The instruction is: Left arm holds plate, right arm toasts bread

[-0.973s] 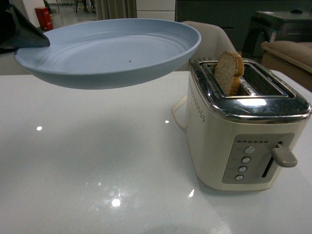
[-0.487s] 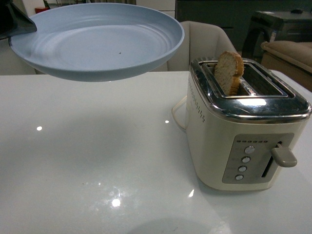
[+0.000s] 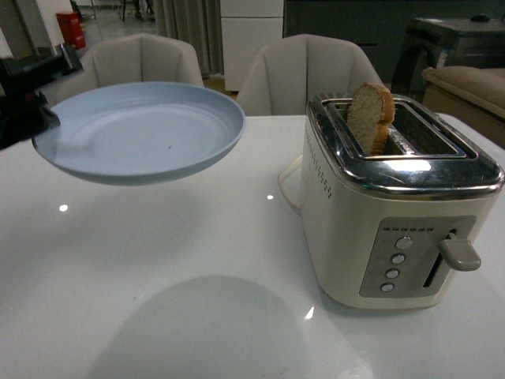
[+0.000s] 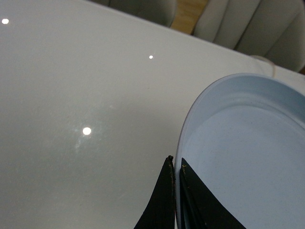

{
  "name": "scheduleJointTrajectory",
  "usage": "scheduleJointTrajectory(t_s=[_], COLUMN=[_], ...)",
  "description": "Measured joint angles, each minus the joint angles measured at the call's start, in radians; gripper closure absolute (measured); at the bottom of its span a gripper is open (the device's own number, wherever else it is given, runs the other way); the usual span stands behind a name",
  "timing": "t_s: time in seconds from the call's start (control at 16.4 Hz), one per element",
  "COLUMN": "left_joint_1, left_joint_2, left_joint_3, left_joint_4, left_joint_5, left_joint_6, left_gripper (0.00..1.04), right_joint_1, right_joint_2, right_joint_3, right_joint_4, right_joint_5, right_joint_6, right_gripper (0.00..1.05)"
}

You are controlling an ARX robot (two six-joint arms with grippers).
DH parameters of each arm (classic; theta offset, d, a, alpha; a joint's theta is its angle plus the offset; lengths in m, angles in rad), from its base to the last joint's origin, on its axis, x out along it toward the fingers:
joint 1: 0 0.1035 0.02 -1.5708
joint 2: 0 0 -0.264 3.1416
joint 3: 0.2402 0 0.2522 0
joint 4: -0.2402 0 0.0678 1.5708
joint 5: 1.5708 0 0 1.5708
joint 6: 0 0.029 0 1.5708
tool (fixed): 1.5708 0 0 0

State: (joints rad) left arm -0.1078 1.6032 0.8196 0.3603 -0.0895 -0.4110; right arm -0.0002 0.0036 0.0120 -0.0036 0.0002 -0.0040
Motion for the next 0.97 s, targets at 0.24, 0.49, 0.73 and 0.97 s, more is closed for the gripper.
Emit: scheduleJointTrajectory(t_s=[0.24, 0.49, 0.73, 0.97], left_joint_1=[0.060, 0.078, 0.087, 0.101], left_joint_2=[0.201, 0.348, 0.435, 0.465], left_joint_3=[0.038, 0.071, 0.093, 0.093], left_joint_4=[0.093, 0.143, 0.165, 0.197], left_joint_5=[-0.045, -0.076, -0.098, -0.130], left_joint_6=[-0.005, -0.005, 0.024, 0.073], left_gripper=[1.03, 1.03, 1.03, 1.03], right_joint_1=[0.000, 0.000, 0.000, 0.000], right_joint_2=[0.000, 0.000, 0.000, 0.000], right_joint_3=[0.000, 0.000, 0.000, 0.000], right_joint_4=[0.000, 0.000, 0.000, 0.000], right_joint_5=[0.000, 0.000, 0.000, 0.000], right_joint_6=[0.000, 0.000, 0.000, 0.000], right_gripper=[0.06, 0.06, 0.06, 0.06])
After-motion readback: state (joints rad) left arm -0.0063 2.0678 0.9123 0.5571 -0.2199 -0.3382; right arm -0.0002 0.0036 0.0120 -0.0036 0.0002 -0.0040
